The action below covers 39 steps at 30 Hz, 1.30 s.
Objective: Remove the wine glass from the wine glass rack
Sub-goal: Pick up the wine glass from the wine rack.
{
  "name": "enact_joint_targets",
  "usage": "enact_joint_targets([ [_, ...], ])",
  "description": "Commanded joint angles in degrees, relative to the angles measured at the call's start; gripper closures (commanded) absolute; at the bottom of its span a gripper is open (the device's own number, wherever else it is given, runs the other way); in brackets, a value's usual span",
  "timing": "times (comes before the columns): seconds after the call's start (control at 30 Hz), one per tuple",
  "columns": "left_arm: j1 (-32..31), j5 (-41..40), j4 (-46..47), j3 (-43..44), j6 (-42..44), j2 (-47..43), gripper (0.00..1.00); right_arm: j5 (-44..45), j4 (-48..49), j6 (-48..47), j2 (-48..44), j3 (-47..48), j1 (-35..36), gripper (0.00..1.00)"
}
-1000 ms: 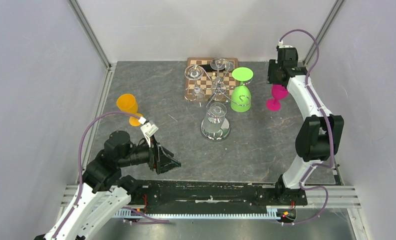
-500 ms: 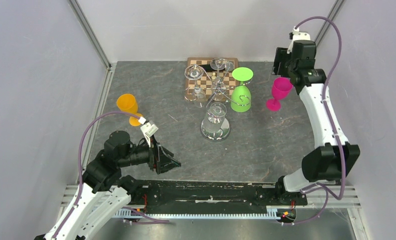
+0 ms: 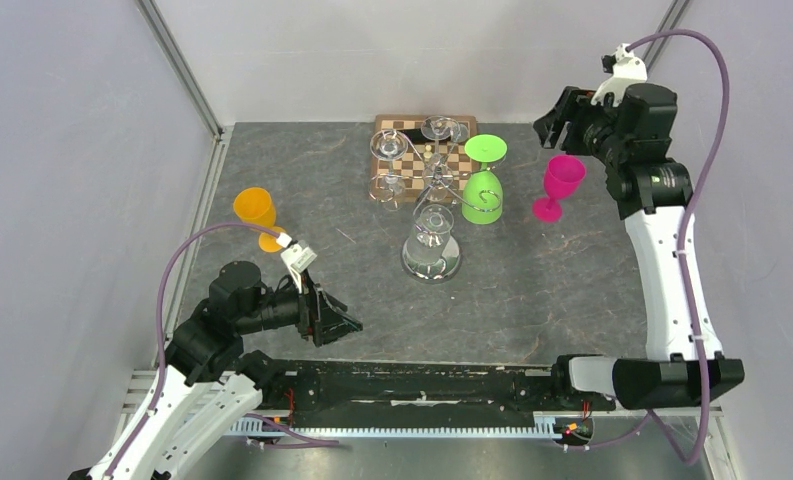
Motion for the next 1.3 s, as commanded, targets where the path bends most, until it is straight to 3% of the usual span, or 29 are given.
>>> enact_joint_targets([
  [0.0,0.1,-2.2,1.2,-0.1,-2.1,0.7,0.21,-10.9,2.1,4.8,-5.4,-0.3,-0.1,0.31],
  [0.23,0.1,-3.7,0.8,0.0,-2.3,0.4,0.21,-24.9,7.5,14.7,-13.4,-6.9,1.0,0.31],
  [0.73,0.1,-7.2,0.0,0.3,-2.8,1.9,0.21,-33.9,14.1,23.5,-24.3,-19.1,8.0,0.30],
  [1.0,0.1,-6.7,0.0,0.4,-2.8,2.9,0.21,-25.1,7.9,17.2,-21.7,-14.2,9.6,0.32],
  [1.27,0.1,-7.3,-0.3,0.3,-3.1,3.2,0.21,-11.7,10.5,17.8,-18.5,-14.7,9.6,0.36],
])
